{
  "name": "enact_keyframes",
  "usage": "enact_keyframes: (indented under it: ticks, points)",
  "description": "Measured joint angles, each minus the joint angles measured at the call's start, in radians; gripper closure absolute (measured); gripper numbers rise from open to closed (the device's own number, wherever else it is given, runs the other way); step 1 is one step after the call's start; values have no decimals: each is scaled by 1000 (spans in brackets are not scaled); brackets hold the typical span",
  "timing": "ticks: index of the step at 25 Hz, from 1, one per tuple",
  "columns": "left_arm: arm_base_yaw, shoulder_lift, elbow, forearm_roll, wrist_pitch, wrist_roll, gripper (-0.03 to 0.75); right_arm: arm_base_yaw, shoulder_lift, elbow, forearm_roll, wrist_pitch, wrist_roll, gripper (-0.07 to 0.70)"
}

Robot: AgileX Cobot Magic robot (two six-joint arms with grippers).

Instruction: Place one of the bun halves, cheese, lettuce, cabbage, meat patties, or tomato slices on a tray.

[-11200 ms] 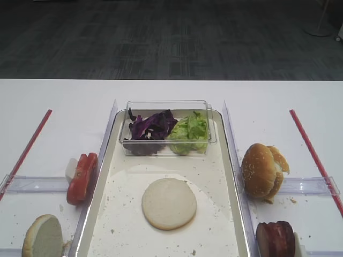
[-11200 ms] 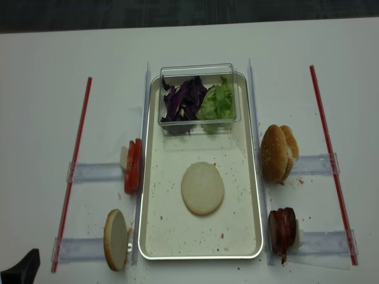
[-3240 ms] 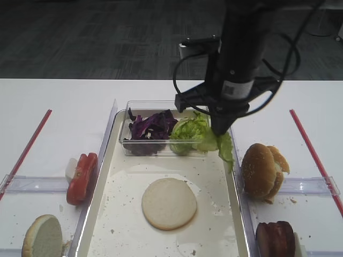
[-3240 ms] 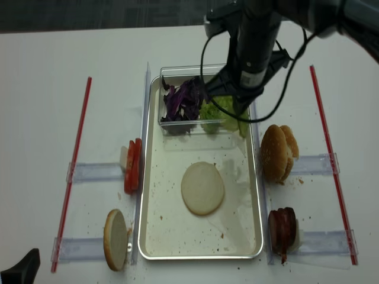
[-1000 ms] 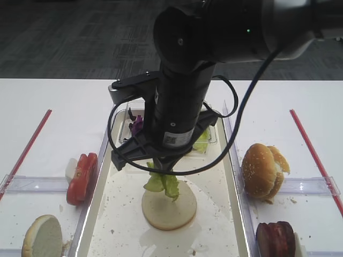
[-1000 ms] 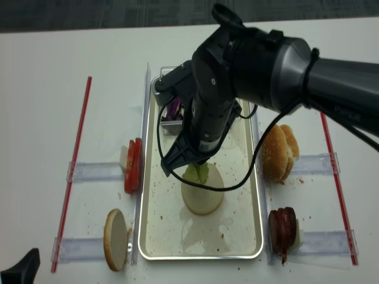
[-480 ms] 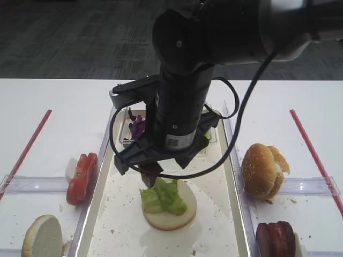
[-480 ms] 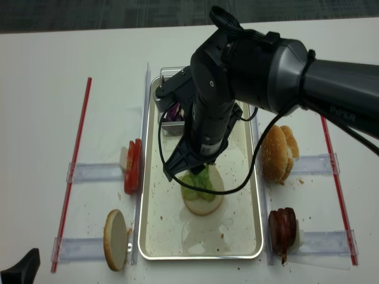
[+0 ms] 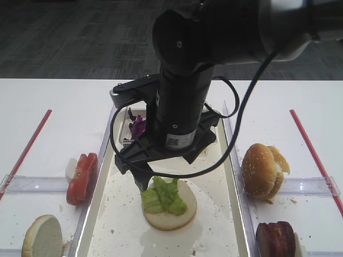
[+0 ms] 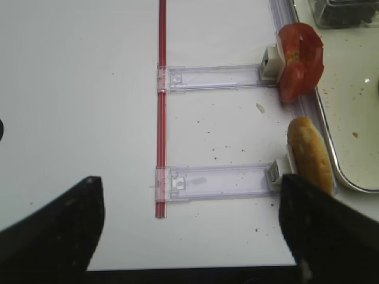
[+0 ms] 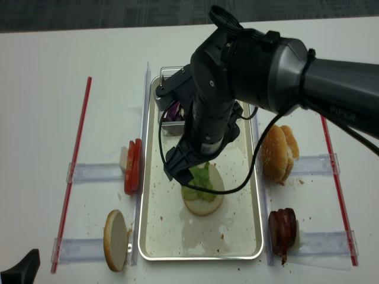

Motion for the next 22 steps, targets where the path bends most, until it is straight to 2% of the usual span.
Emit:
enact_keyframes:
  ticks: [8,11,15,22]
  points:
    - [0,0,0,0,0,0,161,-2,0,0,-62,-4,24,-60]
    - [0,0,0,0,0,0,161,-41,0,0,-64,-4,26,-60]
    - [0,0,0,0,0,0,161,-156,0,0,-64,-4,15,-60]
    - [0,0,0,0,0,0,161,-447,0,-2,-64,-4,-36,-60]
